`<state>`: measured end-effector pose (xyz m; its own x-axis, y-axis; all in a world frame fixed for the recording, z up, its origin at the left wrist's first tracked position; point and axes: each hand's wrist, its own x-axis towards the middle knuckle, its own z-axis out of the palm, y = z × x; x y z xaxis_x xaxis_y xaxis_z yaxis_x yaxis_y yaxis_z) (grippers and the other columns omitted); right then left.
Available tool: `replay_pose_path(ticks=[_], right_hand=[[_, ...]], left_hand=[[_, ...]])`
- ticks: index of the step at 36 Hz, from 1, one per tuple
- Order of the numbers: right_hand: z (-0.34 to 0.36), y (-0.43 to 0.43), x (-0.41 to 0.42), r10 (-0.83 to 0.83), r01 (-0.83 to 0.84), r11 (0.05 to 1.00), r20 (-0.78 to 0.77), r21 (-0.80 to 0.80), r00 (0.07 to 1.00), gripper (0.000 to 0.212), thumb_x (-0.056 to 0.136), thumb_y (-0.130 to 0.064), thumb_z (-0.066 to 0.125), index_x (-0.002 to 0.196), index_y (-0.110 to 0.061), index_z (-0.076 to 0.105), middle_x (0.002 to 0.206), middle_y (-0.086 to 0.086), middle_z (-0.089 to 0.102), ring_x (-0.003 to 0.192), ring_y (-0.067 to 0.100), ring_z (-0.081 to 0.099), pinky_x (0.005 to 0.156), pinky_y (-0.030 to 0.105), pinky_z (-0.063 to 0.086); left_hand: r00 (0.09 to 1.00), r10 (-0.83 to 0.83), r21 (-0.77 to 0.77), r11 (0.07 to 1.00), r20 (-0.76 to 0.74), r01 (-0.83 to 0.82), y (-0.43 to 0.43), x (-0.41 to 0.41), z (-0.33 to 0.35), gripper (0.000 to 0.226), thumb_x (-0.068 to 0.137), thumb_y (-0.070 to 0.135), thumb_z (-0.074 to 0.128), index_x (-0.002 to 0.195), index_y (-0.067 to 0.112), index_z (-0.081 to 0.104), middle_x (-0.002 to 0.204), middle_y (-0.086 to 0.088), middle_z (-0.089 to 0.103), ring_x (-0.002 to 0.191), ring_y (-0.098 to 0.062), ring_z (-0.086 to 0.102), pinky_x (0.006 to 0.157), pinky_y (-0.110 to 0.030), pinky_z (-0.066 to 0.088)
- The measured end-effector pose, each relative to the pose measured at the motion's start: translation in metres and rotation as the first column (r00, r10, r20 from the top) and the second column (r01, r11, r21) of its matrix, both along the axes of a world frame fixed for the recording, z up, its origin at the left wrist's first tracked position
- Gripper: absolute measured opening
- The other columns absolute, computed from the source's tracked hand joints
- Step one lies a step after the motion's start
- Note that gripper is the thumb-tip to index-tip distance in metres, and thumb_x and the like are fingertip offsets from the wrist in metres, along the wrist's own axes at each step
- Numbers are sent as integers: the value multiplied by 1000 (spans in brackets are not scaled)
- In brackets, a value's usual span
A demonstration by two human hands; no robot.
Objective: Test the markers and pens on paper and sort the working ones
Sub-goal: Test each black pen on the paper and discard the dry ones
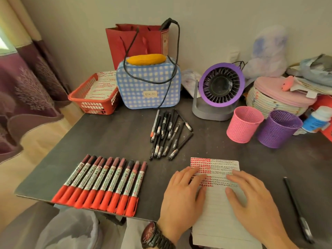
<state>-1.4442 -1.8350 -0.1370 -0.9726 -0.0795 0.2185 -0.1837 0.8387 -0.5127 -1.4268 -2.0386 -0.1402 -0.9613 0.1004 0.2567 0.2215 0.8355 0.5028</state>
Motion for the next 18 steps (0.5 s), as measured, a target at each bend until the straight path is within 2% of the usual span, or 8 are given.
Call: replay_pose_path(ticks=[5, 8, 14, 16, 18], right_hand=[[-1, 3, 0, -7, 7, 1000, 17, 3, 1000, 33, 85, -26, 79, 117, -29, 72, 134, -12, 60, 129, 16, 51, 103, 38, 40], [-1, 4, 2, 5, -5, 1000, 30, -4, 1000, 33, 87, -30, 75, 120, -30, 70, 136, -14, 58, 131, 11, 45, 105, 42, 42], [-1, 7, -1, 24, -24, 1000, 50, -4, 998, 33, 90, -34, 70, 124, -30, 68, 139, -13, 56, 132, 14, 44, 107, 42, 39], [-1, 8, -2, 25, -24, 1000, 57, -6, 998, 34, 91, -36, 68, 124, -31, 67, 140, -14, 55, 132, 13, 44, 108, 41, 38], [-1, 8, -3, 24, -23, 1000, 65, -7, 998, 34, 92, -37, 66, 126, -32, 66, 142, -14, 54, 133, 12, 42, 108, 40, 37]], left_hand=[[1000, 0, -4, 1000, 7, 0, 1, -1, -1, 39, 100, 39, 46, 135, 30, 62, 149, 10, 50, 141, -15, 41, 120, -41, 30], [999, -18, 9, 1000, 51, 18, -2, -1, 1, 42, 100, 42, 43, 137, 32, 59, 151, 13, 46, 142, -10, 36, 120, -39, 27], [989, -65, 199, 979, 132, 38, -20, -13, 21, 31, 99, 37, 55, 129, 33, 63, 143, 18, 49, 129, -1, 47, 108, -29, 42], [994, -35, 133, 991, 105, 21, -33, -24, 32, 30, 98, 41, 54, 126, 37, 61, 136, 19, 52, 125, -1, 48, 100, -25, 45], [997, 61, 66, 996, 43, -63, -50, -40, 45, 27, 96, 40, 56, 122, 36, 63, 129, 16, 56, 119, -6, 52, 94, -26, 46]])
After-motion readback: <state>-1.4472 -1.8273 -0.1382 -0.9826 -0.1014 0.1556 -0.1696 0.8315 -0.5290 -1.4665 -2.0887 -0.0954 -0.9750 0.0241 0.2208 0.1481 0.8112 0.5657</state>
